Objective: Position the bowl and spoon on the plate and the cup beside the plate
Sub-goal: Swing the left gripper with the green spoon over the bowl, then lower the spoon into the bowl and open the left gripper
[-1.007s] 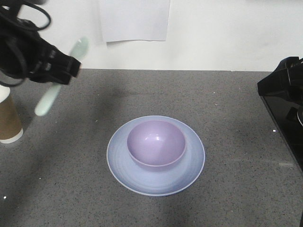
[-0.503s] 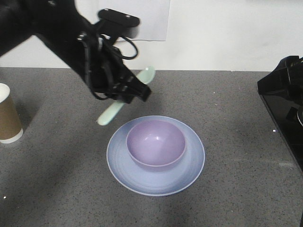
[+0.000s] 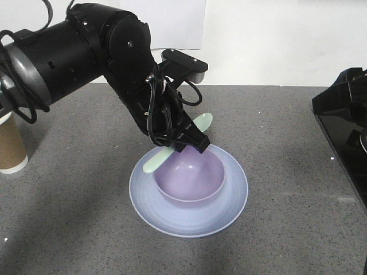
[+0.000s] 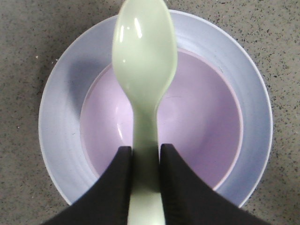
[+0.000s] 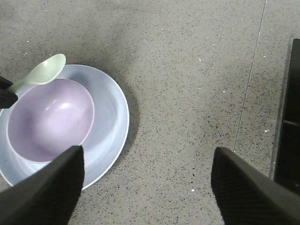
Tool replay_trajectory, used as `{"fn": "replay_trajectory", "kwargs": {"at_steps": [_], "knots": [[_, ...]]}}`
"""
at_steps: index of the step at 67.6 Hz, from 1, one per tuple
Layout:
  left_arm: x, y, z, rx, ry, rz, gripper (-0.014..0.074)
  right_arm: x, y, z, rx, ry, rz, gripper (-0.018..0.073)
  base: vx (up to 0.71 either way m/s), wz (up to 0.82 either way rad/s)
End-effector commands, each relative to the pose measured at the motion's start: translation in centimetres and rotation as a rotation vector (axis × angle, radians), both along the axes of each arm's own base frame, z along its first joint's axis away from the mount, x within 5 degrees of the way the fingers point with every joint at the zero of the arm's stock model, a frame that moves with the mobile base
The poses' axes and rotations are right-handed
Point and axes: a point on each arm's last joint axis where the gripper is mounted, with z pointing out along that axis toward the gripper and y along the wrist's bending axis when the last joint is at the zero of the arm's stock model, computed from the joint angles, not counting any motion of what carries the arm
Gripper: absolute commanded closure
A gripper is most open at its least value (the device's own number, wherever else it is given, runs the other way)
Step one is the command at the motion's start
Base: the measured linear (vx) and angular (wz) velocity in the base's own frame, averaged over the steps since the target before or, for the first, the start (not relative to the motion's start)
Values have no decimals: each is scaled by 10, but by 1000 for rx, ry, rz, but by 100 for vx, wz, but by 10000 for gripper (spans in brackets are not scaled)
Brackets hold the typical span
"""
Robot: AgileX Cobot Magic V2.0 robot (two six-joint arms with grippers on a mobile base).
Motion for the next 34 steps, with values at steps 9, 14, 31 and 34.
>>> {"fn": "replay_trajectory", "kwargs": {"at_steps": [9, 14, 31, 34], "knots": [[-10, 4, 25, -50, -51, -14, 605, -2, -1, 14, 18, -96, -13, 10, 0, 0], [-11, 5, 16, -28, -28, -22, 605, -2, -2, 14, 17, -96, -14, 10, 0, 0], [-14, 5, -6, 5, 42, -32, 604, -1, -2, 14, 17, -98, -14, 10, 0, 0], [-15, 5, -5, -1, 45, -41, 604, -1, -2, 14, 18, -98, -14, 10, 0, 0]]}}
